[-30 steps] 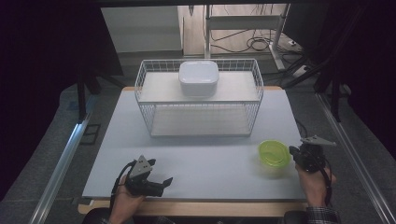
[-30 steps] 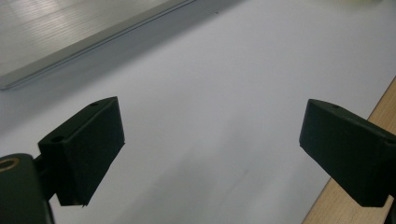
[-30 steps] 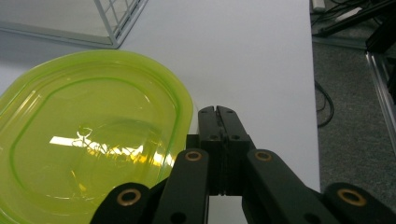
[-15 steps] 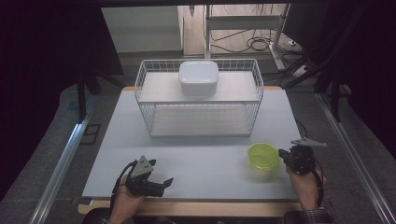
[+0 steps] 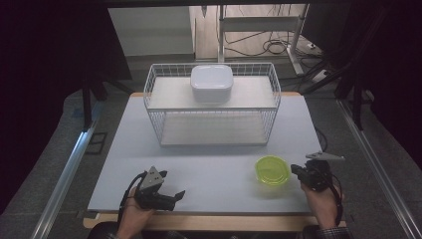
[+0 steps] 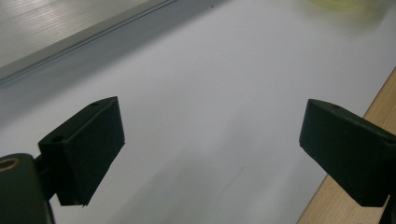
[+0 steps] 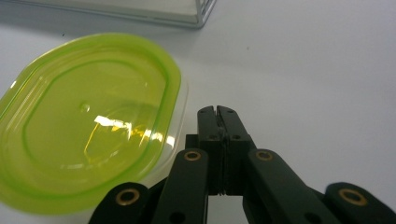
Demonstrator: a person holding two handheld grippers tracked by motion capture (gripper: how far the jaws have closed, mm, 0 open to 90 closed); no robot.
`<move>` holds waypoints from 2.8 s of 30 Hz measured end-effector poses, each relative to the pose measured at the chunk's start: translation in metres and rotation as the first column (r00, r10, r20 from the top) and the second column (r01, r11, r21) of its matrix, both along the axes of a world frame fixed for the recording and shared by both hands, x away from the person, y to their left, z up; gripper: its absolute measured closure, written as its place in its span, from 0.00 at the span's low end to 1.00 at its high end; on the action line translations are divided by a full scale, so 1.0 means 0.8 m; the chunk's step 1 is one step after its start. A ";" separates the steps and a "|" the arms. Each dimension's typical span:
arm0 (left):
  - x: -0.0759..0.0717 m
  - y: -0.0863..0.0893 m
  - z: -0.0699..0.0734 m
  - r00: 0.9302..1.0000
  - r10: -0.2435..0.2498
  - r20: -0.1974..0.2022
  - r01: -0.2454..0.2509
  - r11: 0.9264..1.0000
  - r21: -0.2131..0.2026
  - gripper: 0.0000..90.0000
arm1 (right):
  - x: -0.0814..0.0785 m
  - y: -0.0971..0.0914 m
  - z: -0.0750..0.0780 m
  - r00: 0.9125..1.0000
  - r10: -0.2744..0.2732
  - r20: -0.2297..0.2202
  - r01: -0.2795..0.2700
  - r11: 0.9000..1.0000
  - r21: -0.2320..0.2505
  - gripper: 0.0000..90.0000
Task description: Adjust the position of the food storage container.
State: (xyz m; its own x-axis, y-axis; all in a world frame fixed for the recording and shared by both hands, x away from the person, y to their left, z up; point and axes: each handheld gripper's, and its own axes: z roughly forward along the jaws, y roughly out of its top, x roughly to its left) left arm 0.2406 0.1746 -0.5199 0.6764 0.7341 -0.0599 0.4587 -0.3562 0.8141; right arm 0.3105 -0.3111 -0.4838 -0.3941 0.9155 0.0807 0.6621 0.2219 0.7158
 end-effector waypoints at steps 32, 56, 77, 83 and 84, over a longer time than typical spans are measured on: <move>0.000 -0.007 -0.003 1.000 -0.022 -0.009 0.022 1.000 0.018 0.07 | 0.000 0.072 -0.024 0.973 0.201 -0.116 -0.193 0.978 0.073 0.99; 0.001 -0.011 -0.005 0.999 -0.030 -0.017 0.031 0.999 0.026 0.07 | 0.016 0.152 -0.036 0.933 0.340 -0.120 -0.323 0.936 0.143 0.99; 0.000 -0.012 -0.004 0.999 -0.039 -0.019 0.039 0.999 0.030 0.07 | 0.039 0.208 -0.041 0.903 0.417 -0.105 -0.399 0.903 0.158 0.99; 0.000 -0.013 -0.005 0.999 -0.041 -0.021 0.042 0.999 0.031 0.07 | 0.045 0.210 -0.042 0.906 0.412 -0.096 -0.399 0.908 0.130 0.99; 0.000 -0.013 -0.005 0.999 -0.041 -0.022 0.042 0.999 0.030 0.07 | 0.046 0.209 -0.042 0.907 0.410 -0.095 -0.397 0.909 0.126 0.98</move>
State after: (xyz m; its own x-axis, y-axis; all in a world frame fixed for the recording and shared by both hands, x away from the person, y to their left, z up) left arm 0.2409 0.1646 -0.5236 0.7053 0.7070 -0.0523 0.4599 -0.4002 0.7926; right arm 0.3473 -0.1438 -0.5171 -0.7101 0.6647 0.2322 0.6114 0.4186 0.6716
